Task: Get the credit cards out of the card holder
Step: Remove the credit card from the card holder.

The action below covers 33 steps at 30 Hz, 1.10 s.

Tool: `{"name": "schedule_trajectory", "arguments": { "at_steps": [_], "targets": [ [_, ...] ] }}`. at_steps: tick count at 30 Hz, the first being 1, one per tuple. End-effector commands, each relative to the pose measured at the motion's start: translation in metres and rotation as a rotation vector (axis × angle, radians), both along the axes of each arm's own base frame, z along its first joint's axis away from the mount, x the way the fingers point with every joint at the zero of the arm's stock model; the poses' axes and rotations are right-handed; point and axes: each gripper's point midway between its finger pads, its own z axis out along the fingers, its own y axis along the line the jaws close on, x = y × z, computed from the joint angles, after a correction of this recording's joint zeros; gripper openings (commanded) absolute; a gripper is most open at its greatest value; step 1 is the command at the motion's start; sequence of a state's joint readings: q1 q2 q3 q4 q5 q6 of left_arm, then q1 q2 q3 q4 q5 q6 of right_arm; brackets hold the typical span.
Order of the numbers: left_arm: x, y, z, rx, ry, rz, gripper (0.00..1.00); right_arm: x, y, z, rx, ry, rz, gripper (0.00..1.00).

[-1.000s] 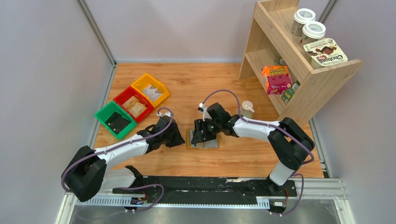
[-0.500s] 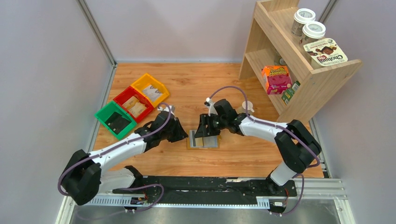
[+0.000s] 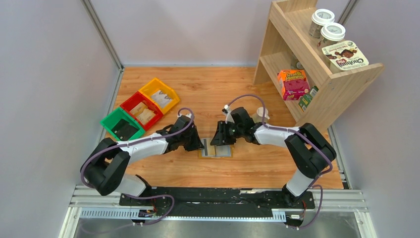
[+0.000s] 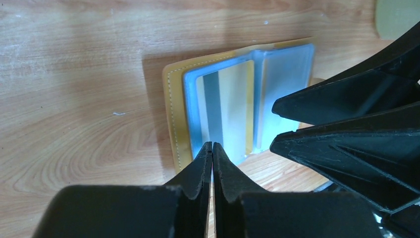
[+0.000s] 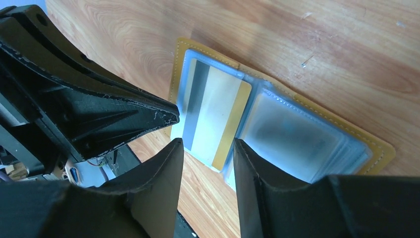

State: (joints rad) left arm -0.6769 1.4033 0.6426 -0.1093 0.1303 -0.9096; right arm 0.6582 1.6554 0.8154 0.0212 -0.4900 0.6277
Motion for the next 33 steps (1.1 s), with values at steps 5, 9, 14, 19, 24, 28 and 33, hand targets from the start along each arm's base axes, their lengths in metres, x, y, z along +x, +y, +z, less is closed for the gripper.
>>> {"name": "schedule_trajectory", "arguments": {
  "at_steps": [5,9,14,19,24,28,33],
  "targets": [
    [-0.003,0.007,-0.021,0.029,0.042,0.012,0.01,0.004,0.004,-0.016,0.037,0.027,-0.006,0.43],
    [-0.006,0.018,-0.028,0.043,0.071,0.056,0.0,0.003,0.0,-0.022,0.037,0.045,-0.015,0.43],
    [-0.01,0.026,-0.035,0.042,0.09,0.084,0.0,0.001,-0.001,-0.028,0.033,0.061,-0.014,0.41],
    [-0.011,0.022,-0.038,0.033,0.11,0.069,0.0,0.002,-0.001,-0.033,0.021,0.073,-0.018,0.4],
    [-0.012,0.022,-0.04,0.035,0.12,0.068,0.0,0.001,-0.002,-0.033,0.018,0.076,-0.018,0.37],
    [-0.012,0.021,-0.039,0.034,0.121,0.067,0.0,0.001,0.002,-0.029,0.043,0.067,-0.003,0.35],
    [-0.013,0.021,-0.04,0.033,0.125,0.062,0.0,0.0,0.004,-0.028,0.06,0.074,0.007,0.34]
  ]
}}
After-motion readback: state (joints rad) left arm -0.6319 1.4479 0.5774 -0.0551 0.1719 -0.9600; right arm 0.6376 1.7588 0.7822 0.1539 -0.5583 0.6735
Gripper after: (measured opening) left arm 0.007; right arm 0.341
